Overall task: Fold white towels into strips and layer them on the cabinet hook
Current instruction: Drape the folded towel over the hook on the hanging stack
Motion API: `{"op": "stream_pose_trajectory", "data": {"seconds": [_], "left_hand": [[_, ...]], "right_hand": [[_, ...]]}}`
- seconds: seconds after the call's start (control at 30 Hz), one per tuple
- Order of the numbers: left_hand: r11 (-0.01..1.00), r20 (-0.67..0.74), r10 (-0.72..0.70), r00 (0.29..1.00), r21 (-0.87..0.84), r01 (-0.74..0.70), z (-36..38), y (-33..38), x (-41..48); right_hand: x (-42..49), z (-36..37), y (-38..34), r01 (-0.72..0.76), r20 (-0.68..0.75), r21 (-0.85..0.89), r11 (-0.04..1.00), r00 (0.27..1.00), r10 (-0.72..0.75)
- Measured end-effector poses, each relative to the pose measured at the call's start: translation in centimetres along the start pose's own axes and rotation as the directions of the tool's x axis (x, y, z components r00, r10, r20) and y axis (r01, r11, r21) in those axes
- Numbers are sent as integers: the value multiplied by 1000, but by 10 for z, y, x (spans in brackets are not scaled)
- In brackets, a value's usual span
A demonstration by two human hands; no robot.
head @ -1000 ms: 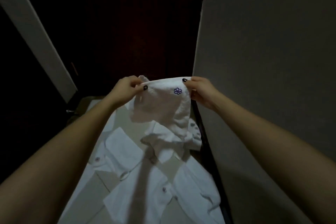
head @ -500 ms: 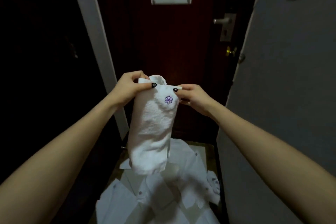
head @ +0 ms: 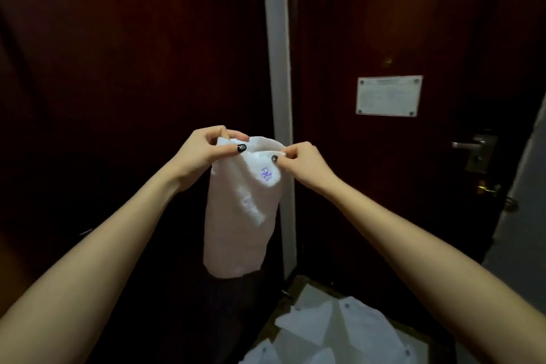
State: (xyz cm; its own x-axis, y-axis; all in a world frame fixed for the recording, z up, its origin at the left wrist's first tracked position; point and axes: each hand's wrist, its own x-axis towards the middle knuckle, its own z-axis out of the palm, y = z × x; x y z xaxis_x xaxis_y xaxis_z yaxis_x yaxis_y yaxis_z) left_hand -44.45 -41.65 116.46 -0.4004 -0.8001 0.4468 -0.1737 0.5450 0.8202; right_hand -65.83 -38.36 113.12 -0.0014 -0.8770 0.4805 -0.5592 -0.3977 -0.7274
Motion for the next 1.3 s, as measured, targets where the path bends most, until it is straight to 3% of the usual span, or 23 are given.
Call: {"op": "stream_pose_trajectory", "data": {"seconds": [0.13,0.33,0.43,0.53,0.77,0.9,1.03,1.2,1.3], "left_hand": [[975,-246,65,967,222,-9,-59,16,-47],[865,-464,55,884,465,190,-150,28,-153],[820,-534,44,844,502,275,-193,40,-204],[848,-584,-20,812,420,323,-228,53,-249],[839,-619,-70,783,387,382,-272,85,-342],[715,-686,-23,727,498,492,-283,103,-380],[606,-744,-35,667,515,606,-282,111,-413],[574,-637,-375,674,412,708,-269,120,-438],[672,-535,-481,694,283,684,-258,120,-441]], "right_hand": [[17,37,-39,75,24,95,993,997,-77],[5,120,-117,168,81,329,929,975,-205],[-10,160,-157,139,125,447,883,968,-216],[-32,195,-193,119,156,512,851,961,-228],[-79,248,-256,142,216,564,814,926,-311],[-98,268,-285,217,223,566,795,888,-402],[-117,284,-305,140,349,599,789,841,-414],[-146,294,-323,282,390,575,768,731,-560],[-160,297,-331,377,408,560,737,649,-642]]}}
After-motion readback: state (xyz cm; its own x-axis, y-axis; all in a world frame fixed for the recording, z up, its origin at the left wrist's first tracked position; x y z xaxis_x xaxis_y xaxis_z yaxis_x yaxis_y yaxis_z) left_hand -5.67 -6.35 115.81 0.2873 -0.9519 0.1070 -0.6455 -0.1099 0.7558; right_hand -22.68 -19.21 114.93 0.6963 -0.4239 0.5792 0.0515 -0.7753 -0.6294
